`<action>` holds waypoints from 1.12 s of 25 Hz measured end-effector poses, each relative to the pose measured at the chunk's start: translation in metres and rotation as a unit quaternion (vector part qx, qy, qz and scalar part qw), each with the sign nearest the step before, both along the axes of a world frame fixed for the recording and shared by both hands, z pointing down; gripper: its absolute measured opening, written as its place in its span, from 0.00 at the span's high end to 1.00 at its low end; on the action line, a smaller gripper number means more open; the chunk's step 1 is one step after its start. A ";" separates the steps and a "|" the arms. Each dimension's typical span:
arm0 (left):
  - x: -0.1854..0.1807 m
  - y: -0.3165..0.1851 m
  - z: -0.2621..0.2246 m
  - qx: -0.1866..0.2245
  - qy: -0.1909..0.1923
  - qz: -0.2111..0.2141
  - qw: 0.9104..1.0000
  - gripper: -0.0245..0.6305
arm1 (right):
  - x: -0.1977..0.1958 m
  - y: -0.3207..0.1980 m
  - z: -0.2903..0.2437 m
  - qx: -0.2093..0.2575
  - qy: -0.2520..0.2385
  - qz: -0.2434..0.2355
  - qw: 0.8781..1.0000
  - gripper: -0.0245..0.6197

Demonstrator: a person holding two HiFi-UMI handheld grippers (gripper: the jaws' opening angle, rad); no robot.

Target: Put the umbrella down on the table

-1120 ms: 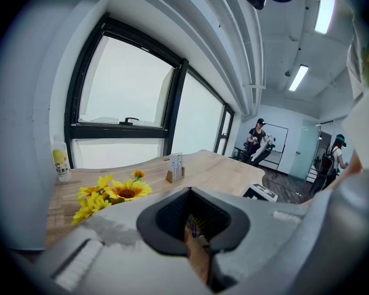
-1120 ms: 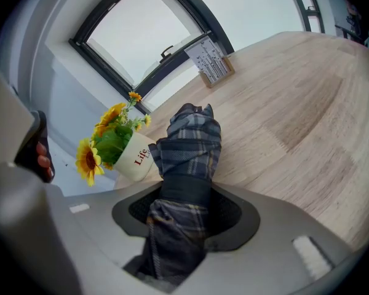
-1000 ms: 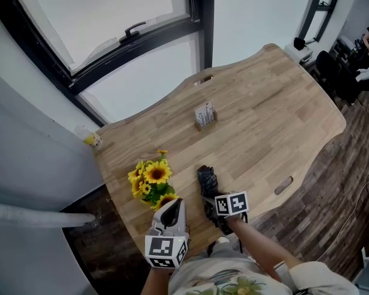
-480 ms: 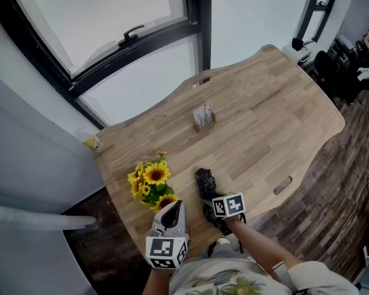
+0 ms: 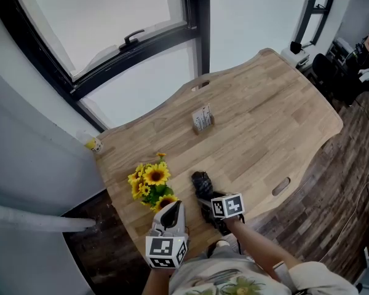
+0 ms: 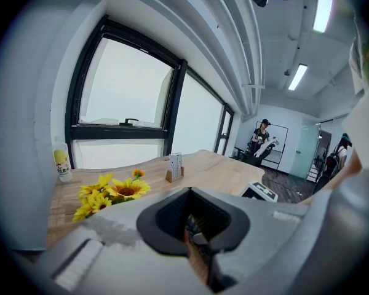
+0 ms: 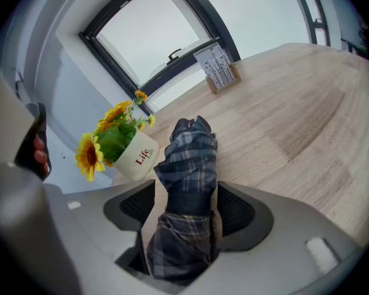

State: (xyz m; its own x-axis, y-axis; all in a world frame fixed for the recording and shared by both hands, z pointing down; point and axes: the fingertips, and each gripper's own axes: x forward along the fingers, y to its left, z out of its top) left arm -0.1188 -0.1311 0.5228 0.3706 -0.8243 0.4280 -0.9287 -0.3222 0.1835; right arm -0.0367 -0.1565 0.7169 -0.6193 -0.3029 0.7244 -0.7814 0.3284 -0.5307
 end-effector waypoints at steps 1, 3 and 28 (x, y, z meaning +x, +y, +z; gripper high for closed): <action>0.000 0.000 0.000 0.000 0.000 -0.001 1.000 0.96 | 0.001 -0.002 -0.005 0.008 -0.001 0.002 1.000 0.47; 0.000 0.001 -0.001 0.001 0.000 -0.002 1.000 0.96 | 0.004 -0.007 -0.017 0.031 -0.001 0.004 1.000 0.47; 0.018 0.025 -0.043 0.053 0.006 -0.016 0.998 0.96 | 0.027 0.011 -0.230 0.320 -0.056 0.016 0.946 0.96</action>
State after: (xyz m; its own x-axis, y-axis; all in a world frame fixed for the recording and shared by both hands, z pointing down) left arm -0.1006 -0.1064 0.4796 0.3481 -0.8763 0.3329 -0.9367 -0.3108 0.1614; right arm -0.0092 -0.1456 0.4866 -0.6637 -0.6778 0.3163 -0.7476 0.5869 -0.3109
